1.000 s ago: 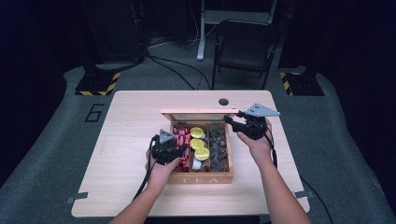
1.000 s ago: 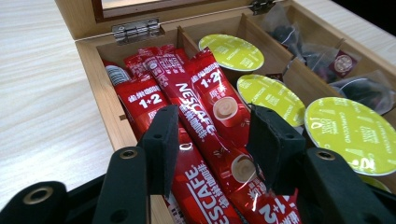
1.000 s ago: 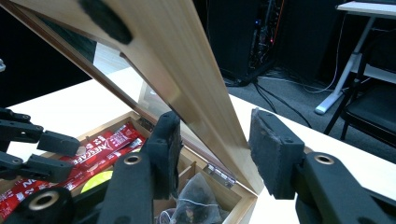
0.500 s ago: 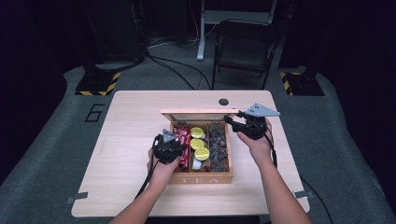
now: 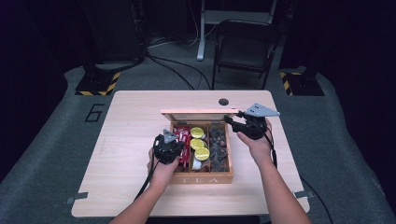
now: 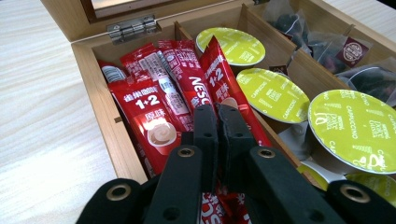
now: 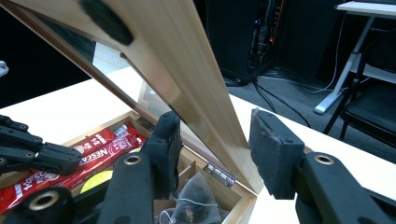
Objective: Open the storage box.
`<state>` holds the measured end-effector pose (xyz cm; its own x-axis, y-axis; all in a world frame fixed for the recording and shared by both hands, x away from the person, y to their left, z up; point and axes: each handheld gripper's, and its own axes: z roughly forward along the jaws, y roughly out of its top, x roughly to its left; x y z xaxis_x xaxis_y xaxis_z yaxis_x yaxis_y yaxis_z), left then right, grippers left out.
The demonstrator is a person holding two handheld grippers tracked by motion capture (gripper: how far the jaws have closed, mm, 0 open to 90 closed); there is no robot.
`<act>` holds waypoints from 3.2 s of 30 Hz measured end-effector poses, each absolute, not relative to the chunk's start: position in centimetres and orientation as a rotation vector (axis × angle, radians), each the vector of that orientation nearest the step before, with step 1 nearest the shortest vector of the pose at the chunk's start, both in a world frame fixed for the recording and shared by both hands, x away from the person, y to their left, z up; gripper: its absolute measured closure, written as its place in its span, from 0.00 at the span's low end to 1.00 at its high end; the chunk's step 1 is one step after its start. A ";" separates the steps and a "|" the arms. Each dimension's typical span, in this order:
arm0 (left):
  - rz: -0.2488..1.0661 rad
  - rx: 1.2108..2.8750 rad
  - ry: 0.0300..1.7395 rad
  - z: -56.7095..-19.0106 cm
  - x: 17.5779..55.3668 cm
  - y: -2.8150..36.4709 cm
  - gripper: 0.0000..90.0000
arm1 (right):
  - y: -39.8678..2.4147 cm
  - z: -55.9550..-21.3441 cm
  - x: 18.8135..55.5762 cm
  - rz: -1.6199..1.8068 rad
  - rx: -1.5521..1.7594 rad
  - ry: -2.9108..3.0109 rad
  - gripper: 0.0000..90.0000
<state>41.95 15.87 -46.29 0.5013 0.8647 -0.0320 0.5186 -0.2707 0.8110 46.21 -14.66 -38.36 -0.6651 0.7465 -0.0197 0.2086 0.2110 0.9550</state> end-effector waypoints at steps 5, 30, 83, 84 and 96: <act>0.539 1.918 1.141 -46.0 41.8 16.1 0.97 | -14.7 -38.4 46.2 1.465 0.881 2.007 0.60; 0.524 1.875 1.115 -44.3 40.3 18.2 0.98 | -14.7 -38.3 46.2 1.464 0.882 2.008 0.60; 0.557 1.700 1.323 -46.4 38.7 30.7 0.97 | -14.7 -38.5 45.8 1.459 0.869 2.001 0.59; 0.555 1.705 1.326 -46.5 38.9 30.8 0.97 | -14.7 -38.5 45.9 1.460 0.870 2.000 0.59; 0.547 1.712 1.403 -48.9 40.0 32.0 0.97 | -14.7 -38.6 45.8 1.461 0.875 2.000 0.59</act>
<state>40.02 32.03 -48.94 0.2800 0.9449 -0.1698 0.5810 -0.0259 0.8135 45.79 -14.67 -38.56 -0.6629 0.7481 -0.0287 0.2002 0.2141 0.9561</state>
